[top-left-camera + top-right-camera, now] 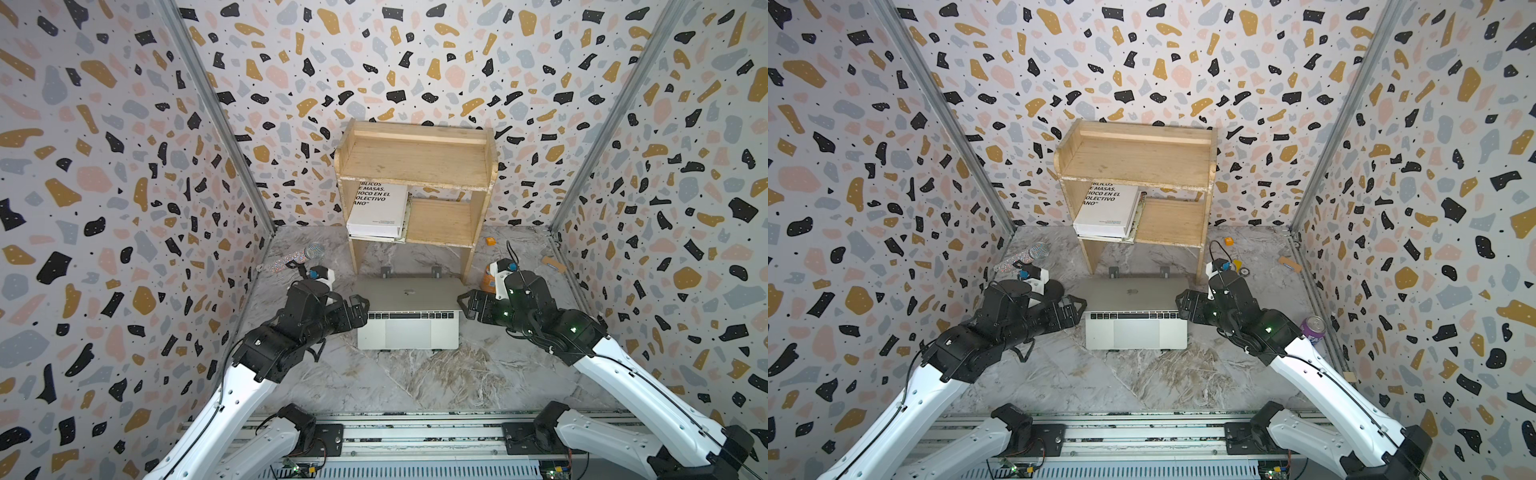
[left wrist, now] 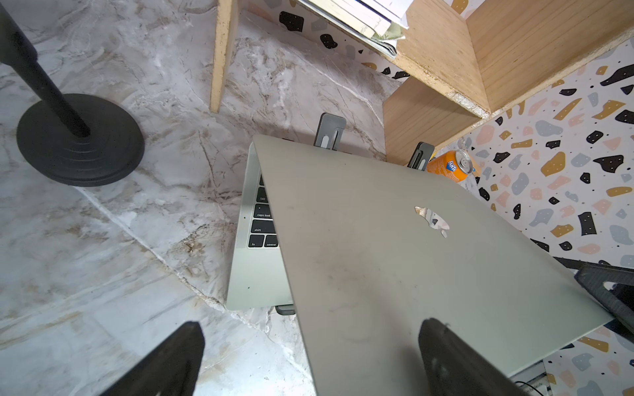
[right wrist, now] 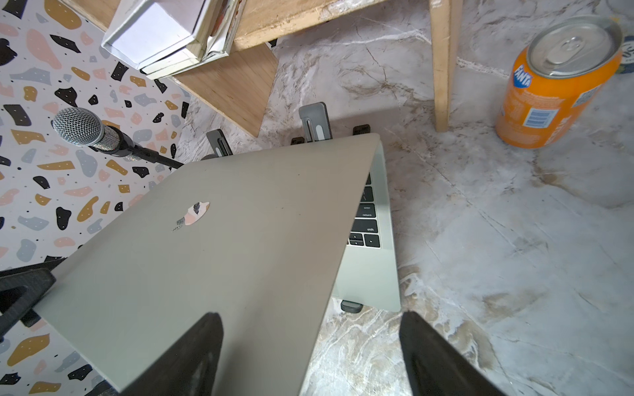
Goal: Close the laptop lid and set it aside
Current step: Close the lid of the laptop.
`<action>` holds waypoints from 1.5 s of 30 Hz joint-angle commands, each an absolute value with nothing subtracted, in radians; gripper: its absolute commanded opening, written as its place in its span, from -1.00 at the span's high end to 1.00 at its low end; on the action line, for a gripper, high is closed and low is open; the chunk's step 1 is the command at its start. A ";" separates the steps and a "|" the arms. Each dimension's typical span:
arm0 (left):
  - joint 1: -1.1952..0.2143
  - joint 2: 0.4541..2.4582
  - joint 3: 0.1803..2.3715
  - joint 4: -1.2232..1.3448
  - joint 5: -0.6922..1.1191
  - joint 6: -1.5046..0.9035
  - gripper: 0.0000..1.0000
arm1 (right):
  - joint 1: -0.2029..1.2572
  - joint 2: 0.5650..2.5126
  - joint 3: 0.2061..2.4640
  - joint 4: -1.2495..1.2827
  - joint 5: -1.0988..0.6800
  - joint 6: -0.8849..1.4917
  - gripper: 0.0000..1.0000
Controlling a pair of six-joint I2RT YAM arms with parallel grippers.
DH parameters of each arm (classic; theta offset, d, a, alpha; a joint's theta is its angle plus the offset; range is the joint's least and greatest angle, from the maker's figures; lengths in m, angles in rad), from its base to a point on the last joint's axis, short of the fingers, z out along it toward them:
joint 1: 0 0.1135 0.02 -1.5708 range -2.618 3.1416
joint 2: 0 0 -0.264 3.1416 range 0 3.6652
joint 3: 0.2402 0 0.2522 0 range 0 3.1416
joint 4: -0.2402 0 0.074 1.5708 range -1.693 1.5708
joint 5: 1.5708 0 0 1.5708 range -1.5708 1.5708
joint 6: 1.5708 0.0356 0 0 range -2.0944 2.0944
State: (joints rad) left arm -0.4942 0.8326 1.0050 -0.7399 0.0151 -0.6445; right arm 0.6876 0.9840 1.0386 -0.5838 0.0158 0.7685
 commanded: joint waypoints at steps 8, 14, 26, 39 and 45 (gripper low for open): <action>-0.502 0.783 0.948 -0.778 0.009 -0.648 -0.98 | 0.700 0.942 0.988 -0.620 0.015 0.782 -0.70; -0.503 0.760 0.913 -0.778 0.009 -0.656 -0.98 | 0.710 0.925 0.961 -0.622 0.020 0.788 -0.70; -0.507 0.744 0.861 -0.761 0.015 -0.669 -0.98 | 0.727 0.909 0.917 -0.612 0.027 0.805 -0.70; -0.511 0.726 0.801 -0.739 0.013 -0.689 -0.98 | 0.736 0.895 0.858 -0.591 0.028 0.823 -0.70; -0.512 0.727 0.786 -0.729 0.013 -0.694 -0.98 | 0.739 0.890 0.842 -0.586 0.032 0.825 -0.70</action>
State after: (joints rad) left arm -0.5072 0.7296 0.8062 -0.7311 0.0216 -0.6930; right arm 0.7334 0.9073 0.8532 -0.5663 0.0158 0.8207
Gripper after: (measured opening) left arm 0.989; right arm 0.852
